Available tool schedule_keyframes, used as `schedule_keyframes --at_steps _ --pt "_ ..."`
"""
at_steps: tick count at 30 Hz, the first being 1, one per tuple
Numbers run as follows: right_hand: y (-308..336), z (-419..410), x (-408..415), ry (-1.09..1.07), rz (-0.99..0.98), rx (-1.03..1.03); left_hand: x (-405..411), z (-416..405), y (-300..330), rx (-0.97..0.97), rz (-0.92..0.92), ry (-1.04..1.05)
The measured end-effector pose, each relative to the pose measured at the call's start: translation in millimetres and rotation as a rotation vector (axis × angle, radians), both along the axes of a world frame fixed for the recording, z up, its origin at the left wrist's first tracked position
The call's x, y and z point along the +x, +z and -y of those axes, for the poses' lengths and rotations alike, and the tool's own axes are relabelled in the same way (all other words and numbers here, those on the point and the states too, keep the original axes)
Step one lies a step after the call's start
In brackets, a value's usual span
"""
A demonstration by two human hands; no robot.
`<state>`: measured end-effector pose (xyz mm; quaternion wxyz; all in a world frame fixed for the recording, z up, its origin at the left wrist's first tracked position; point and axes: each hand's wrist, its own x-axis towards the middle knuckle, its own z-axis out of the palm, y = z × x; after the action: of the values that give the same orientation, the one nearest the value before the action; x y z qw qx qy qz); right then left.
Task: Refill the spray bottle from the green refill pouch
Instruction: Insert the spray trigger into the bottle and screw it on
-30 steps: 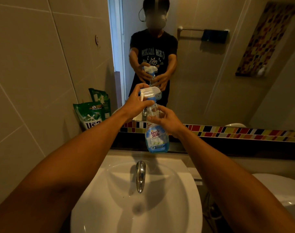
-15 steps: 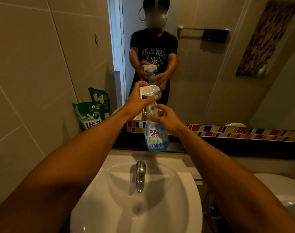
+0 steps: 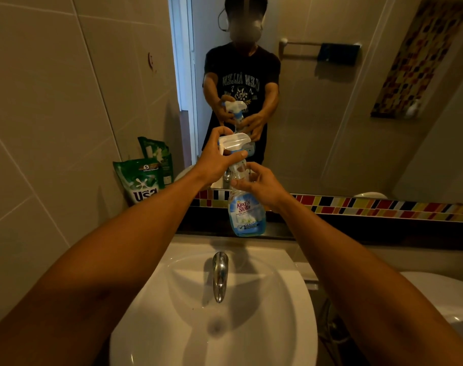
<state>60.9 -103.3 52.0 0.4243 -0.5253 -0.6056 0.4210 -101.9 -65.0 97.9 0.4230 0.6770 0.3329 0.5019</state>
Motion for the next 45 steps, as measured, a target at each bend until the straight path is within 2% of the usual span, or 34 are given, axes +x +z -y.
schedule_keyframes --at_steps 11,17,31,41,45 --pt "-4.9 -0.6 3.5 -0.007 -0.013 -0.01 -2.2 -8.8 -1.1 -0.056 -0.071 -0.012" --pt "-3.6 -1.3 1.1 0.006 -0.03 0.004 2.8 -5.0 -4.2 -0.016 -0.015 0.011" --pt "-7.3 -1.2 -1.1 -0.01 -0.042 0.029 -2.8 -11.0 -5.9 0.008 -0.074 0.011" --pt "2.1 -1.6 -0.4 0.036 -0.061 -0.006 1.7 -7.3 -6.7 0.01 0.05 0.031" --pt "1.0 -2.1 4.4 0.049 -0.068 -0.02 -2.7 -10.3 -5.4 -0.005 0.03 -0.02"
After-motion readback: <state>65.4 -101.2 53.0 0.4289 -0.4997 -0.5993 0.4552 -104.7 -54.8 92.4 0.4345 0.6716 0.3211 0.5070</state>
